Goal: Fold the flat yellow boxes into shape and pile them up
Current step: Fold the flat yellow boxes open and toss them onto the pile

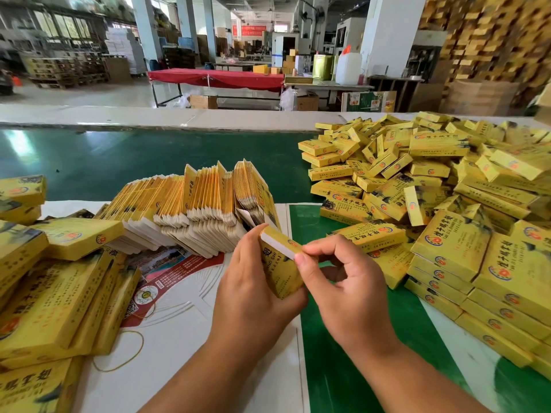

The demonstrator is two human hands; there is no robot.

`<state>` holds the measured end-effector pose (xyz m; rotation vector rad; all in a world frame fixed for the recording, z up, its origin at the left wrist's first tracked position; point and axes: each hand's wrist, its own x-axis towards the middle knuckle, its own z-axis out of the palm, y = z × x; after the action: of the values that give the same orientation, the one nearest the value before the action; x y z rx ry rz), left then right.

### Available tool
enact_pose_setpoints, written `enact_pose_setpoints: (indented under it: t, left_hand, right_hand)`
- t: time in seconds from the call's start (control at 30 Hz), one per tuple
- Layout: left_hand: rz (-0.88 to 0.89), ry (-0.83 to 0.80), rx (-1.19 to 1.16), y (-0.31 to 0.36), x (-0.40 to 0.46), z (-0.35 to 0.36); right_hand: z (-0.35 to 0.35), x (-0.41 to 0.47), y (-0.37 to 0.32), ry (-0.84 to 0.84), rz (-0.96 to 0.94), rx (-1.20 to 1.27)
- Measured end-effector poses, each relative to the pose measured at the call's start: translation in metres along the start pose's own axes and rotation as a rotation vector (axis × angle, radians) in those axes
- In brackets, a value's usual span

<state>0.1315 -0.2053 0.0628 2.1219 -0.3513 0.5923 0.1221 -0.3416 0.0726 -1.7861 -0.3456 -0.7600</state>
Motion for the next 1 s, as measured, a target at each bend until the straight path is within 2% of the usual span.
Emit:
enact_pose_setpoints:
  t: [0.23, 0.4, 0.6, 1.0]
  left_hand:
    - [0.067, -0.082, 0.194, -0.001, 0.002, -0.008]
    - [0.111, -0.11, 0.28, 0.005, 0.003, -0.009]
    - [0.126, -0.118, 0.294, 0.009, 0.002, -0.01]
    - [0.087, -0.107, 0.299, 0.008, -0.001, -0.01]
  right_hand:
    - [-0.003, 0.002, 0.001, -0.106, 0.107, 0.098]
    - [-0.008, 0.005, 0.003, -0.105, 0.154, 0.192]
    - [-0.012, 0.008, 0.001, -0.007, 0.132, 0.099]
    - [-0.013, 0.007, -0.01, -0.1, -0.097, -0.111]
